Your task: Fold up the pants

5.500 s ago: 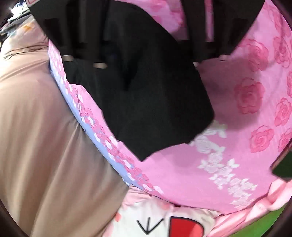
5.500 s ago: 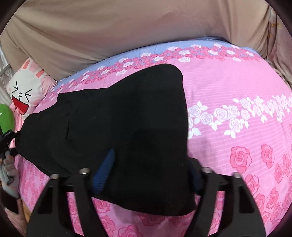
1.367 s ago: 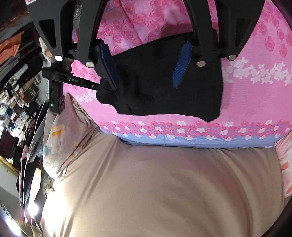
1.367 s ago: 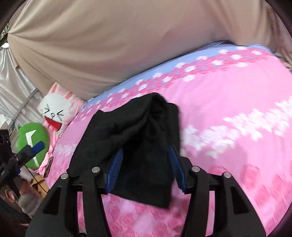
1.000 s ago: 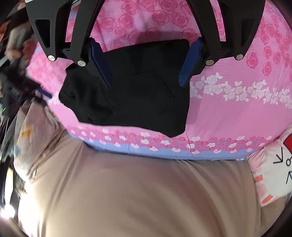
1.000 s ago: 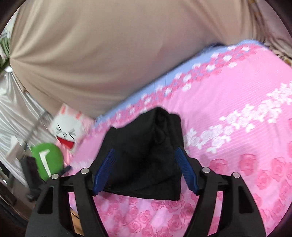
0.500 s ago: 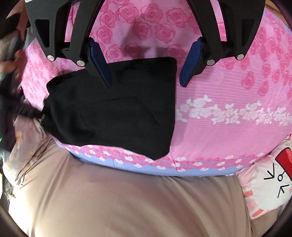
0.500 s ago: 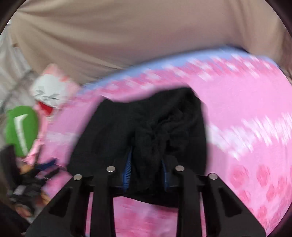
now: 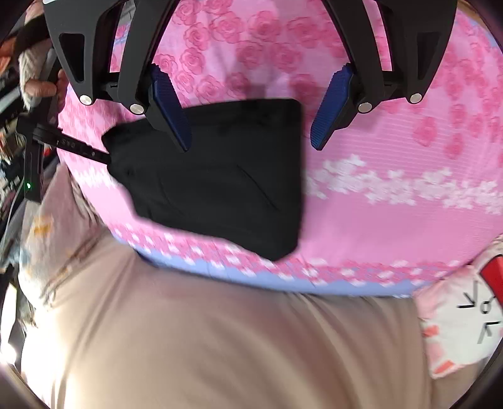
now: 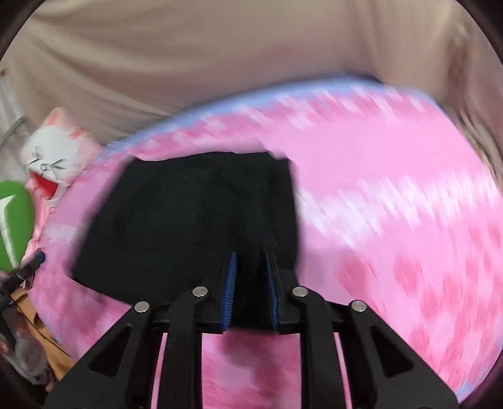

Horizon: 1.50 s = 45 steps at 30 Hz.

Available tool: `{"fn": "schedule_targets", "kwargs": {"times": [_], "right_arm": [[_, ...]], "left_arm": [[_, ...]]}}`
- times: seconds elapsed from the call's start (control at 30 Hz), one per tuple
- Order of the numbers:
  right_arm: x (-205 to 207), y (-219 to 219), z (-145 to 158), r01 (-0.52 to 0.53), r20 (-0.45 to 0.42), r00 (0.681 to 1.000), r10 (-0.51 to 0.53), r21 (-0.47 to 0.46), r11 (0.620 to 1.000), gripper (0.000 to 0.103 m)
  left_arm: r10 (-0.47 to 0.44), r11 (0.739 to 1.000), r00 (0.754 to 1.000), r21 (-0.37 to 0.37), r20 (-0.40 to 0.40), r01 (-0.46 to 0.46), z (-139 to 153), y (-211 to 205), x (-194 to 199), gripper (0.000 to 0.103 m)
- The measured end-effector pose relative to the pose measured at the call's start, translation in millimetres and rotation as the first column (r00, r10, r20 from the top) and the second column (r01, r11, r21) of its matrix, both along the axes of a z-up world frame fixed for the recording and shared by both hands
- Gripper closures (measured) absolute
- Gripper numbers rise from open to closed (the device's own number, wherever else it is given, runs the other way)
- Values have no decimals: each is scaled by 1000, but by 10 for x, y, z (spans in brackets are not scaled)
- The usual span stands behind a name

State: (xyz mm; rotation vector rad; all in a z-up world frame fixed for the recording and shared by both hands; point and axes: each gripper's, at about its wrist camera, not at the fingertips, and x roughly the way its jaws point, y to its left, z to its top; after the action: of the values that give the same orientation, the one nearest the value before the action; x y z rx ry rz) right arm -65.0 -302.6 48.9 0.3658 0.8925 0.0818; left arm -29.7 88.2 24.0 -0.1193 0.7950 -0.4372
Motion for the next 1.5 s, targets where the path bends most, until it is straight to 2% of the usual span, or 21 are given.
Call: {"fn": "schedule_targets", "kwargs": {"times": [0.07,0.13,0.23,0.3,0.4,0.5,0.53,0.63,0.7,0.77,0.8,0.83,0.87,0.97,1.07,1.1,1.13,1.17,1.23,1.4,1.5], "right_arm": [[-175,-47,24,3,37,999,-4,1,1000,60],[-296,15,56,-16,65,998,21,-77,997,38],[-270,104,-28,-67,55,996,71,-72,995,40],[-174,168,-132,-86,43,995,91,-105,991,46],[-33,247,-215,-120,33,991,126,-132,984,78],[-184,98,49,-88,105,990,98,-94,992,90],[-259,-5,117,-59,122,990,69,-79,995,101],[-231,-197,-166,-70,11,997,71,-51,996,100],[-225,-238,-307,-37,-38,999,36,-47,998,87],[-268,-259,-131,-17,14,1000,17,6,1000,84],[-261,-248,26,-16,55,998,15,29,999,66],[-237,-227,159,-20,96,995,15,47,999,35],[-185,-195,279,-38,138,990,28,69,997,24],[76,-47,419,-95,163,983,78,103,990,18],[342,107,303,-104,110,989,95,74,992,20],[435,183,209,-96,79,993,92,52,994,28],[511,243,116,-90,51,995,88,42,995,49],[551,273,48,-92,32,995,91,50,994,57],[518,354,65,-94,58,994,91,38,995,86],[126,257,610,-78,225,972,73,13,997,88],[133,153,378,-25,146,989,35,-69,997,87]], "left_arm": [[-19,1000,1000,3,-19,20,-53,-120,26,28],[-32,999,999,1,-28,32,-77,-209,26,28],[-45,999,998,2,-36,45,-100,-339,8,28],[-49,999,998,5,-43,49,-110,-412,13,28],[-59,998,998,19,-38,60,-78,-515,-17,28],[-63,997,998,40,-14,63,-6,-507,-64,28],[-62,997,998,44,-8,62,7,-502,-73,27],[-56,998,998,41,-2,56,-24,-468,-49,22],[-53,998,998,28,-35,54,-101,-462,29,22],[-49,999,997,5,-52,49,-127,-436,80,22],[-52,999,997,-7,-58,51,-133,-422,91,22],[-54,998,997,-14,-60,54,-132,-420,99,22],[-54,998,997,-14,-58,53,-126,-426,102,22],[-42,999,998,18,-37,43,-117,-464,75,22],[-51,998,998,22,-38,52,-115,-484,48,22],[-49,998,998,30,-37,50,-120,-491,39,22],[-39,998,999,53,-34,41,-128,-505,38,22],[-29,996,999,79,-26,31,-133,-516,36,22],[-11,991,1000,130,-6,12,-143,-545,23,22],[-12,989,1000,148,-8,13,-172,-540,46,22],[-8,987,1000,160,-2,9,-205,-549,50,22]]}}
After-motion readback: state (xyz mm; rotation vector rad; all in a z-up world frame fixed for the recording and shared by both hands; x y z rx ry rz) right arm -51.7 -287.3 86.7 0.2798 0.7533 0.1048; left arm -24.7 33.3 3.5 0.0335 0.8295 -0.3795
